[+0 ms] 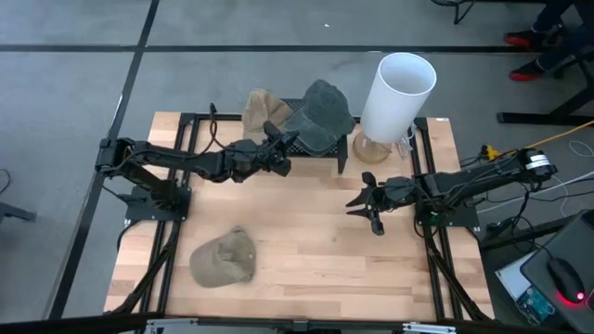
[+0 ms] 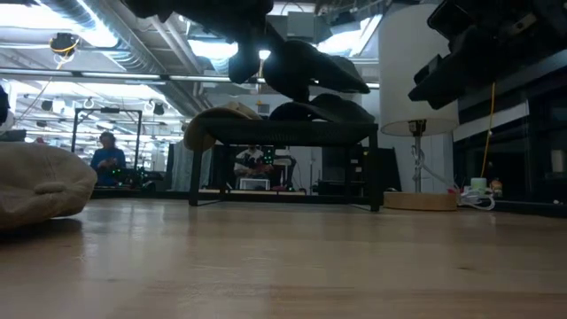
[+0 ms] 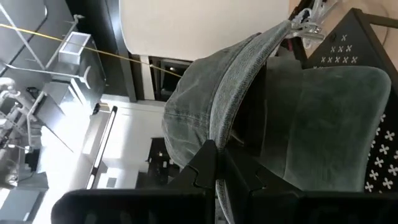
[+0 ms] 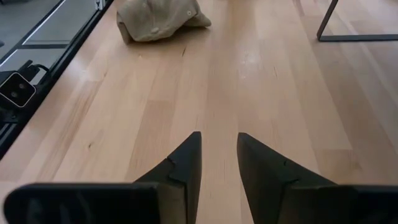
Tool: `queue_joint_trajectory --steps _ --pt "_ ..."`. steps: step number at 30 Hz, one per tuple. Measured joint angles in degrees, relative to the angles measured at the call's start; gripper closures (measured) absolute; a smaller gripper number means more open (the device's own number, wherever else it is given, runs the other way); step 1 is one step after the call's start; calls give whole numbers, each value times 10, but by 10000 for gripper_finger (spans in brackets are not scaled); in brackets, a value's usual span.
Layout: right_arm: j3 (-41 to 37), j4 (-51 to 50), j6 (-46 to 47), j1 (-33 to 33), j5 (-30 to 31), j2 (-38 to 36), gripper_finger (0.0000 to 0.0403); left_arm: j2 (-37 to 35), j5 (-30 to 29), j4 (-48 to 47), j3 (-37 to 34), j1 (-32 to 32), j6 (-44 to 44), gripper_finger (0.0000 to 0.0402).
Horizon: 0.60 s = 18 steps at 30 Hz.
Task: Pick & Place hat
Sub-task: Stack the dark green cap on top of the other dark green cap on the shelf
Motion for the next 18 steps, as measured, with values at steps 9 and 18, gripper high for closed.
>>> queue_joint_trajectory --steps 9,18 --pt "0 0 0 0 0 0 299 52 24 -2 0 27 10 396" --pt "0 0 13 0 0 0 299 115 -32 65 0 16 21 382"
